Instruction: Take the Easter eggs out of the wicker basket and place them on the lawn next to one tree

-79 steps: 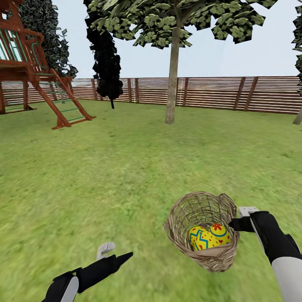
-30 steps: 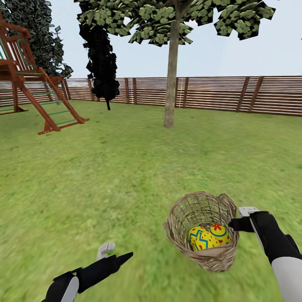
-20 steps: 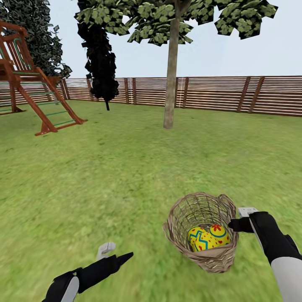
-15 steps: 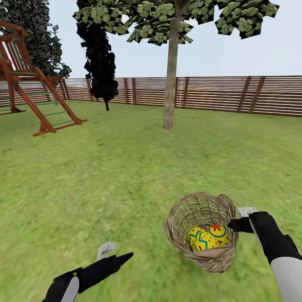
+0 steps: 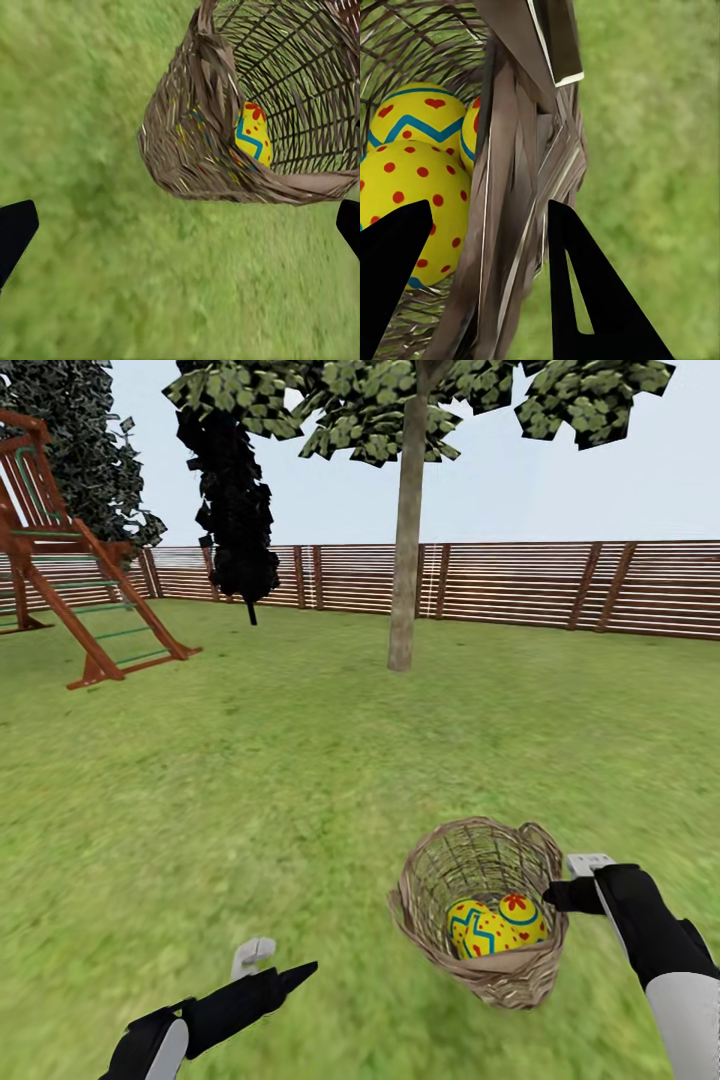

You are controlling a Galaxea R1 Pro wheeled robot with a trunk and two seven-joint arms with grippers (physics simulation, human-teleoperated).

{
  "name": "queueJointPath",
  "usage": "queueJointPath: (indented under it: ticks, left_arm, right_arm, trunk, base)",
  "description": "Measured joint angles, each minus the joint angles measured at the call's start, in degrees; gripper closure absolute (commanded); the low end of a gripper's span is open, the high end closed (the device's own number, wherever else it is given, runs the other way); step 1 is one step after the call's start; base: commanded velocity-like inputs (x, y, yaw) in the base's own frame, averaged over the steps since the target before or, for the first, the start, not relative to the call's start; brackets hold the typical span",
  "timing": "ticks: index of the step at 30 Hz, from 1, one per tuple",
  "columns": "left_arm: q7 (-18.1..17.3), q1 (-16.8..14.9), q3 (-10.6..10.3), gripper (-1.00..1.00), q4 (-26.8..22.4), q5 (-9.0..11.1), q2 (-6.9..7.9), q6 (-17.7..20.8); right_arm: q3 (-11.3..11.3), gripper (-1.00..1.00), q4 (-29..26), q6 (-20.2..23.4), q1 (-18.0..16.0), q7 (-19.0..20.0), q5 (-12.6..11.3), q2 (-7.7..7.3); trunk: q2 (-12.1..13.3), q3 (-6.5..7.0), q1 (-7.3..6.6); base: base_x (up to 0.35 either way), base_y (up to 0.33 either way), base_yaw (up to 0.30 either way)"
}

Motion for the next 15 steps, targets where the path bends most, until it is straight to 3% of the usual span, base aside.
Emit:
queueJointPath:
  ticks: [12, 15]
  left_arm:
    - [1.26, 0.0, -0.5, -1.0, 0.0, -0.42, -0.15, 0.0]
    - [1.61, 0.0, -1.85, -1.0, 0.0, -1.44, -0.53, 0.0]
  right_arm:
    - [-0.01, 1.0, 0.47, 2.04, 0.0, 0.03, 0.12, 0.66]
    - [-0.05, 1.0, 0.33, 2.41, -0.01, 0.06, -0.18, 0.63]
  trunk:
    - [0.0, 0.0, 0.0]
    - [0.0, 0.0, 0.0]
  base:
    - [0.343, -0.082, 0.0]
    - [0.342, -0.082, 0.0]
